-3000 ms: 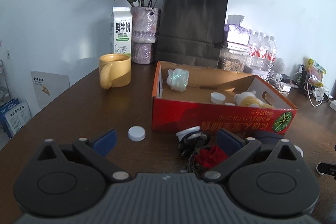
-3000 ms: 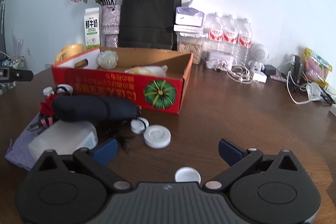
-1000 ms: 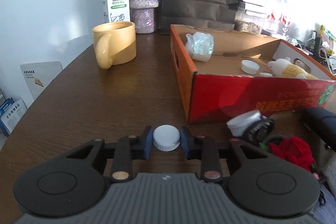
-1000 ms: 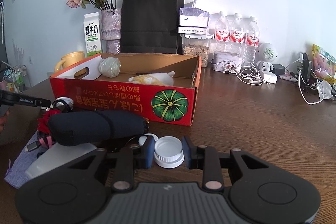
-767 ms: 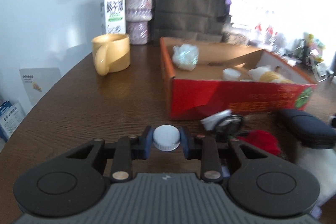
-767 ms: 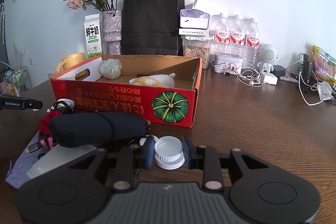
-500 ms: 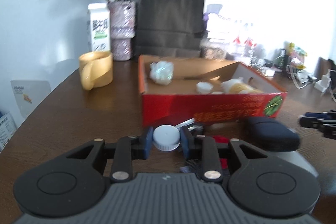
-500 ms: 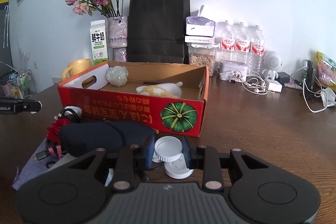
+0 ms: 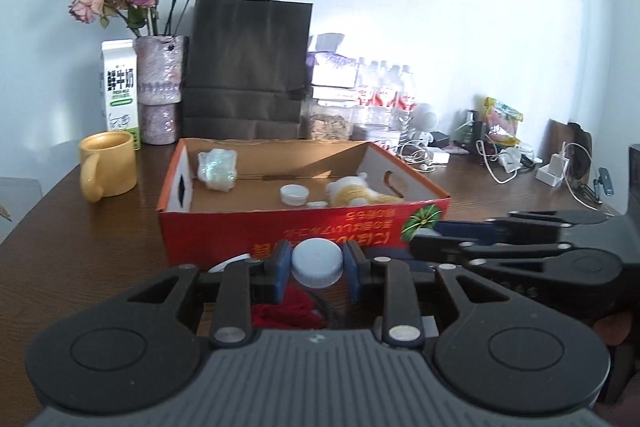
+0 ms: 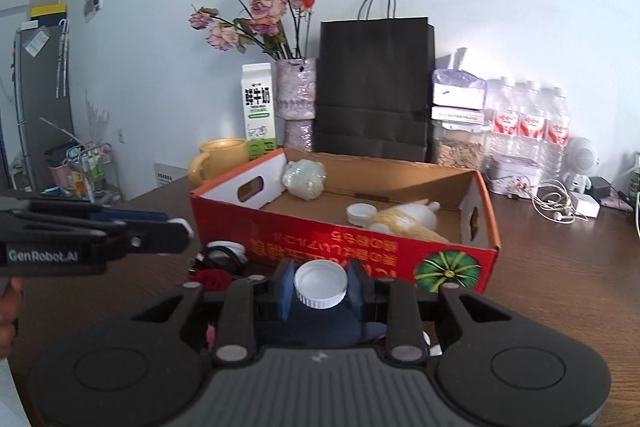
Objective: Organize objects
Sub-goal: 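Carry both white caps into the red box and open both grippers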
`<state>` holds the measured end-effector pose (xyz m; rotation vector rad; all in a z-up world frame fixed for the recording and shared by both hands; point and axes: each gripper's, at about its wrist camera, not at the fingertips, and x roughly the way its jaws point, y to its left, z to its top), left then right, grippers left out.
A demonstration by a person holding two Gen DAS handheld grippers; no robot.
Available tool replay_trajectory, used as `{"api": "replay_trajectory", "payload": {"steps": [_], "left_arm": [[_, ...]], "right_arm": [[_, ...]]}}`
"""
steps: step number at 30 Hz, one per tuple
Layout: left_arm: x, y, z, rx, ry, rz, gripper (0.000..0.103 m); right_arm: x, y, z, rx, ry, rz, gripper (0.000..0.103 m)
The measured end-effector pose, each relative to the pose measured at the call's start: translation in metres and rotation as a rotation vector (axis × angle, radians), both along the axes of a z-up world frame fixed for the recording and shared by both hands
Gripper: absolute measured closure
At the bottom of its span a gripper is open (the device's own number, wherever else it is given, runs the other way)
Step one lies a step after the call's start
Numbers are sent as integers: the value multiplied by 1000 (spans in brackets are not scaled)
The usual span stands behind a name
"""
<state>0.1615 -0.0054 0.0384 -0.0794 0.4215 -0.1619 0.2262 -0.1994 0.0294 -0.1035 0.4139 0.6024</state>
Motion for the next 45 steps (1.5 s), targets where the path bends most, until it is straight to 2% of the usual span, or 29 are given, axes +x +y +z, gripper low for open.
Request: {"api": "replay_trajectory", "payload": {"steps": [11, 24, 31, 36, 45], "left_arm": [[16, -1, 5, -7, -25, 9, 74], [75, 4, 24, 28, -97, 44, 74], [116, 8, 23, 28, -88, 67, 74], [142, 7, 25, 3, -93, 79, 74], [169, 17, 8, 6, -24, 119, 74]], "right_arm": [[15, 14, 7, -7, -20, 6, 75], [66, 42, 21, -49, -73, 10, 75], [110, 56, 23, -48, -69, -12, 75], [143, 63, 18, -25, -34, -26, 75], [162, 67, -2, -62, 10, -51, 75]]}}
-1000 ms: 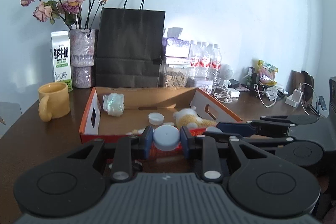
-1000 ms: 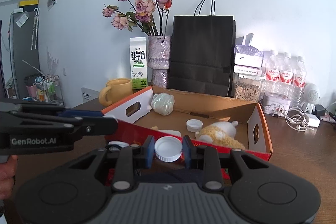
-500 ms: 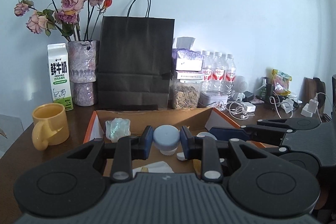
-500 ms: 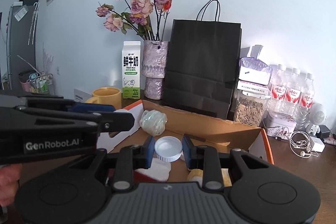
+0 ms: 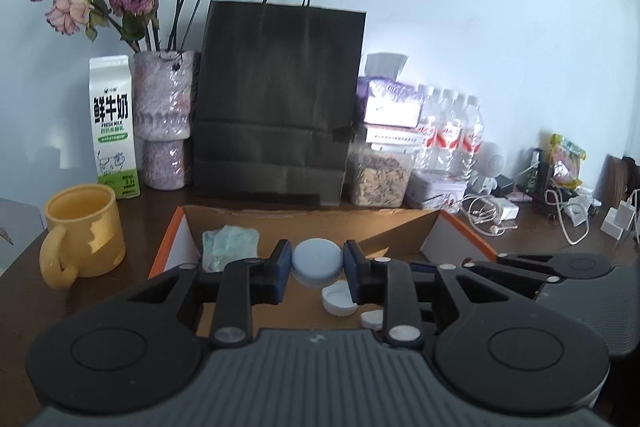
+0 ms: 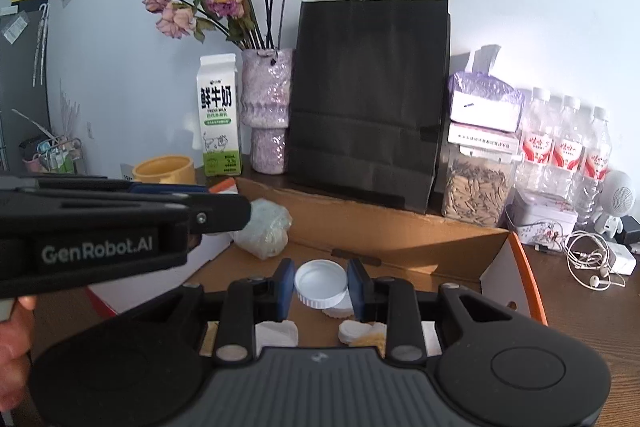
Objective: Organize objects
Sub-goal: 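Carry both white caps into the red box and open both grippers, then withdraw both grippers from the box back over the table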
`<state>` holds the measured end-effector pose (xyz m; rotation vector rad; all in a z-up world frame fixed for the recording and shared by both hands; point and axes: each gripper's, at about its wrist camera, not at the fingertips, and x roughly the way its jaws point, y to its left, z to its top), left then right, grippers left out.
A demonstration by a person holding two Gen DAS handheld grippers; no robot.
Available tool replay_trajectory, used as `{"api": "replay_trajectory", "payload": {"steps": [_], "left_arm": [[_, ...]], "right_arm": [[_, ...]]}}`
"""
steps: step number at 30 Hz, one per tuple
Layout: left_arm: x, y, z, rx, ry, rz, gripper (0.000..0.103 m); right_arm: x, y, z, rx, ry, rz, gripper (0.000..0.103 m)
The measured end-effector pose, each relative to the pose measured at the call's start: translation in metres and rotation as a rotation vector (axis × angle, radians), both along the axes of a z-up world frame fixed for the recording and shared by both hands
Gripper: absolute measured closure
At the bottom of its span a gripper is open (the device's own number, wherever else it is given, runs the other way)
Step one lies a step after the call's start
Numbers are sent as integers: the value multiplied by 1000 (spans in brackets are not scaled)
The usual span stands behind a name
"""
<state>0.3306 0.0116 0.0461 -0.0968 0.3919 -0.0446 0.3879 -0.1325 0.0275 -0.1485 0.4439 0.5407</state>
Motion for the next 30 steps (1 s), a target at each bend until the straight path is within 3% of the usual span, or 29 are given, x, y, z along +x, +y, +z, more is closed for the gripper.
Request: {"api": "replay_trajectory", "payload": {"steps": [1, 3, 4, 5, 6, 7, 19, 30], "left_arm": [[2, 1, -2, 0, 10, 3, 74], [5, 3, -6, -1, 28, 17, 57], [6, 4, -7, 0, 37, 26, 23], [7, 5, -8, 2, 37, 44, 0], [7, 4, -9, 15, 28, 68, 0], [7, 4, -8, 29, 29, 76, 0], [3, 3, -3, 26, 20, 71, 0], [-27, 3, 4, 20, 5, 64, 0]], "right_arm": [[1, -1, -1, -2, 4, -7, 75], [3, -3, -3, -2, 13, -25, 74], [3, -3, -4, -5, 19, -35, 62], [4, -4, -5, -5, 20, -46, 38], [4, -4, -5, -6, 19, -55, 23], [4, -5, -5, -8, 16, -66, 0], [2, -6, 0, -14, 12, -71, 0], [-27, -29, 11, -17, -30, -100, 0]]}}
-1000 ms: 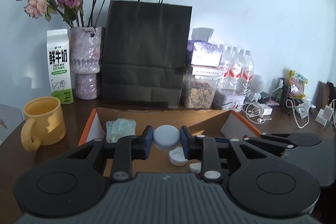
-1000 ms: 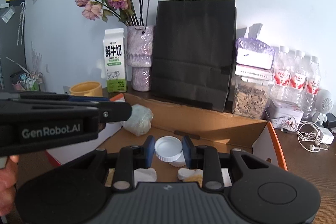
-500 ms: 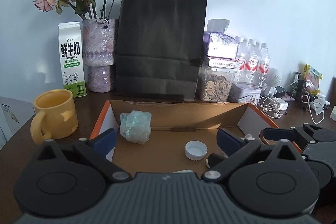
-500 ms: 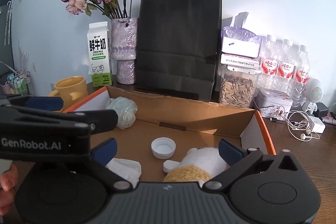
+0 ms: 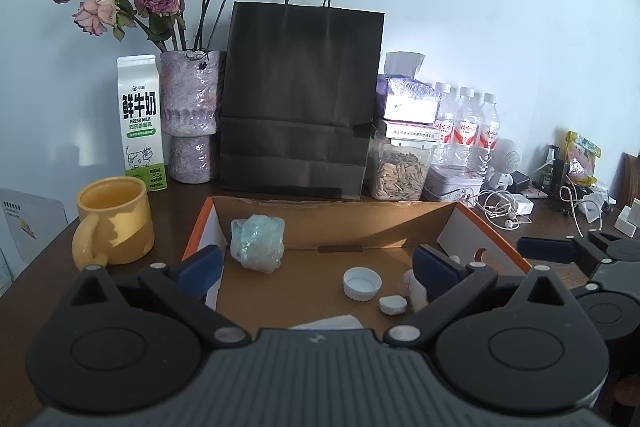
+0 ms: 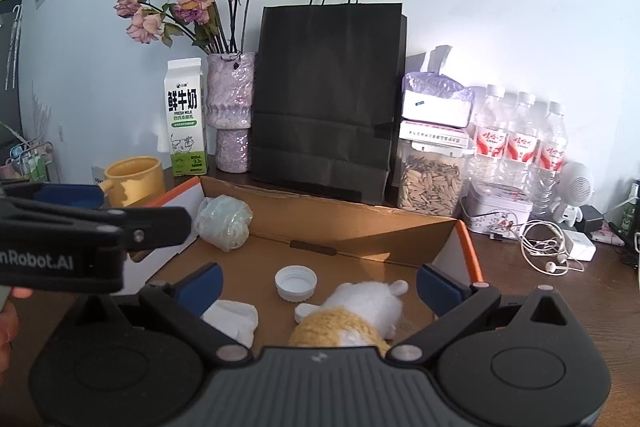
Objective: Organize objects
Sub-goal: 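Withdraw both grippers from the box back over the table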
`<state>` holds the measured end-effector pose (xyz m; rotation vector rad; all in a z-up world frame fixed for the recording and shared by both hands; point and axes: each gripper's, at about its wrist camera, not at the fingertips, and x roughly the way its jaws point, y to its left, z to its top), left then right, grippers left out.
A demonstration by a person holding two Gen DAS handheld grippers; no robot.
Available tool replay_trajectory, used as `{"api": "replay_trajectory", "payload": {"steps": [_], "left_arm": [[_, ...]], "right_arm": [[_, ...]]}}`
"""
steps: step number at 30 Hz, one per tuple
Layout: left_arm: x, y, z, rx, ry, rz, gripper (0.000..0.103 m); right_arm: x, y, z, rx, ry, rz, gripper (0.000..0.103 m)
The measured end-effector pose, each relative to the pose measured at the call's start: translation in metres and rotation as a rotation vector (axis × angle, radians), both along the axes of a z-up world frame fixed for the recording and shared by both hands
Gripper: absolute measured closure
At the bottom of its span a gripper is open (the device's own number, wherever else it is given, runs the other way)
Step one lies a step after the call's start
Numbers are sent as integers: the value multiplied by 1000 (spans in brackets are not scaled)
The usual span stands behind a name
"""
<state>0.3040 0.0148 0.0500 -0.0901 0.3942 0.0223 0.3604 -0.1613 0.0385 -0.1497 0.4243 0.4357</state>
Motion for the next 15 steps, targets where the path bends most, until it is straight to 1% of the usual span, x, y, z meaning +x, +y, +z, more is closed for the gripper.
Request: {"api": "replay_trajectory", "payload": {"steps": [8, 15], "left_arm": [[-33, 3, -2, 11, 24, -9, 0], [-63, 5, -7, 23, 51, -3, 0]], "right_arm": [[-37, -28, 4, -14, -16, -22, 0], [-66, -50, -3, -19, -2, -41, 0]]}}
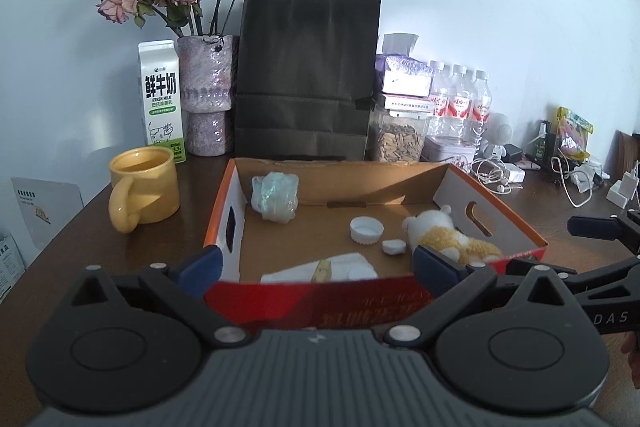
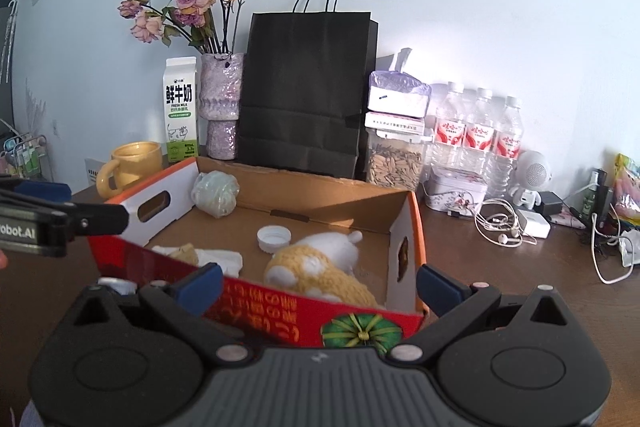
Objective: Organize objects
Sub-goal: 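Withdraw both grippers from the box back over the table, then grasp the translucent white plastic container with the right gripper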
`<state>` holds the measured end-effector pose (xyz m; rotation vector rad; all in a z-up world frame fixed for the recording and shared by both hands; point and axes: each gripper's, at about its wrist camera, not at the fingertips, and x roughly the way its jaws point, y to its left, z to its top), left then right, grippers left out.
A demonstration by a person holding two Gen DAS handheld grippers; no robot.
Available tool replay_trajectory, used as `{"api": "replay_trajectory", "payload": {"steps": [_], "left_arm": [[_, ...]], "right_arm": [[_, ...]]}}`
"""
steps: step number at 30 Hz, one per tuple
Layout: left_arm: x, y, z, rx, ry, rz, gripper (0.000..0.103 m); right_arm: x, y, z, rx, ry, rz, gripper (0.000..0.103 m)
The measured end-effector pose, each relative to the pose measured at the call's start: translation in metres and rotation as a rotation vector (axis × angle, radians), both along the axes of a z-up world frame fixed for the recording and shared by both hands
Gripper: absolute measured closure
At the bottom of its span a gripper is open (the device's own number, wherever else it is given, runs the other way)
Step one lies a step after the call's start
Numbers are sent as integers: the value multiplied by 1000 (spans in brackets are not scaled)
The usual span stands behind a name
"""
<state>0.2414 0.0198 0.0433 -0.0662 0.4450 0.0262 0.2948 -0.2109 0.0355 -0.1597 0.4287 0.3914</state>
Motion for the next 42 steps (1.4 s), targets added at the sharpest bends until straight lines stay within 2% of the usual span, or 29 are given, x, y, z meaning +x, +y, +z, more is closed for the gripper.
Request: {"api": "replay_trajectory", "payload": {"steps": [10, 22, 31, 37, 39, 41, 42], "left_arm": [[-34, 2, -12, 11, 46, -1, 0], [-67, 7, -29, 19, 106, 2, 0], [-88, 17, -38, 3, 127, 15, 0], [-94, 21, -43, -25, 134, 12, 0], [-96, 21, -45, -32, 134, 3, 0], [-97, 22, -48, -37, 139, -5, 0], [-97, 22, -49, -39, 141, -7, 0]], "right_arm": [[-39, -20, -12, 2, 27, -10, 0], [-85, -21, -24, 17, 63, 16, 0], [-107, 2, -28, 51, 113, 57, 0], [-102, 29, -46, 28, 179, 38, 0], [-100, 34, -51, 32, 192, 11, 3], [-98, 36, -55, 32, 201, -1, 14], [-98, 37, -56, 37, 203, -3, 15]]}}
